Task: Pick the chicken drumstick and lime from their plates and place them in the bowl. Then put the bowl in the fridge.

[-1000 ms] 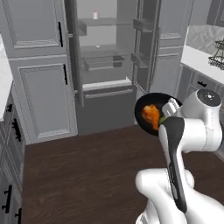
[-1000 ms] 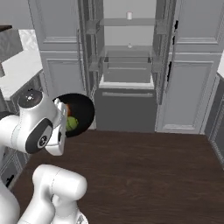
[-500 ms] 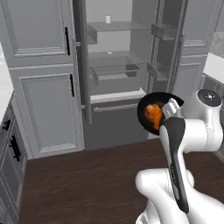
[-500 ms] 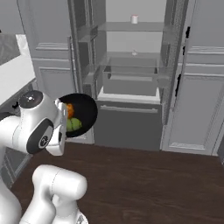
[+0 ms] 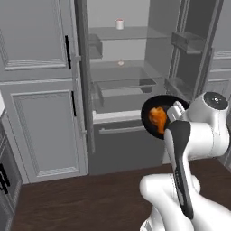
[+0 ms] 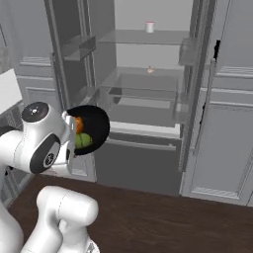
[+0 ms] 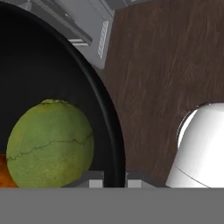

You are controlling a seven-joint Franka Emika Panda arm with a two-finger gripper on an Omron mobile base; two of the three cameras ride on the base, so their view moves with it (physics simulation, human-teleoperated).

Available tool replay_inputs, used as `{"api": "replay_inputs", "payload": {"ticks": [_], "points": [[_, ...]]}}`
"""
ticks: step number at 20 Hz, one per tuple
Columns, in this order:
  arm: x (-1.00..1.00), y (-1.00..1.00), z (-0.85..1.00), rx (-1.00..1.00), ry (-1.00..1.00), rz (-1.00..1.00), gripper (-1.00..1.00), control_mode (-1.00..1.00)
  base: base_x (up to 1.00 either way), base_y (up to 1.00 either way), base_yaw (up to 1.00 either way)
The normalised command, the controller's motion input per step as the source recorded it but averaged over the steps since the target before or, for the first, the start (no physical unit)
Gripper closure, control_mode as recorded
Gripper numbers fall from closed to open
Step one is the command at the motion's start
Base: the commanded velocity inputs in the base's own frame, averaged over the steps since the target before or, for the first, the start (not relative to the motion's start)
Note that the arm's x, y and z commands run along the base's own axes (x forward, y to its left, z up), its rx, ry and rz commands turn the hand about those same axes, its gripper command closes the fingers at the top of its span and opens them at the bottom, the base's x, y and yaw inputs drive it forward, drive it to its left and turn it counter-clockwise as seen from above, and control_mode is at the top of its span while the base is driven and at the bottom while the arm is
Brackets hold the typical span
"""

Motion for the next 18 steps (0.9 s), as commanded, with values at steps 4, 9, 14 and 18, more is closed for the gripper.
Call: {"api": "replay_inputs", "payload": {"ticks": [4, 9, 14, 18], "points": [[0.00, 0.00, 0.00, 0.00, 0.00, 0.00, 1.00, 1.00, 0.91, -0.11, 0.00], [0.00, 0.00, 0.00, 0.00, 0.00, 0.00, 1.00, 1.00, 0.56, -0.44, 0.00], [0.00, 0.00, 0.00, 0.00, 0.00, 0.00, 1.00, 1.00, 0.93, -0.11, 0.00], [0.00, 0.00, 0.00, 0.00, 0.00, 0.00, 1.00, 1.00, 0.85, -0.49, 0.00]]}}
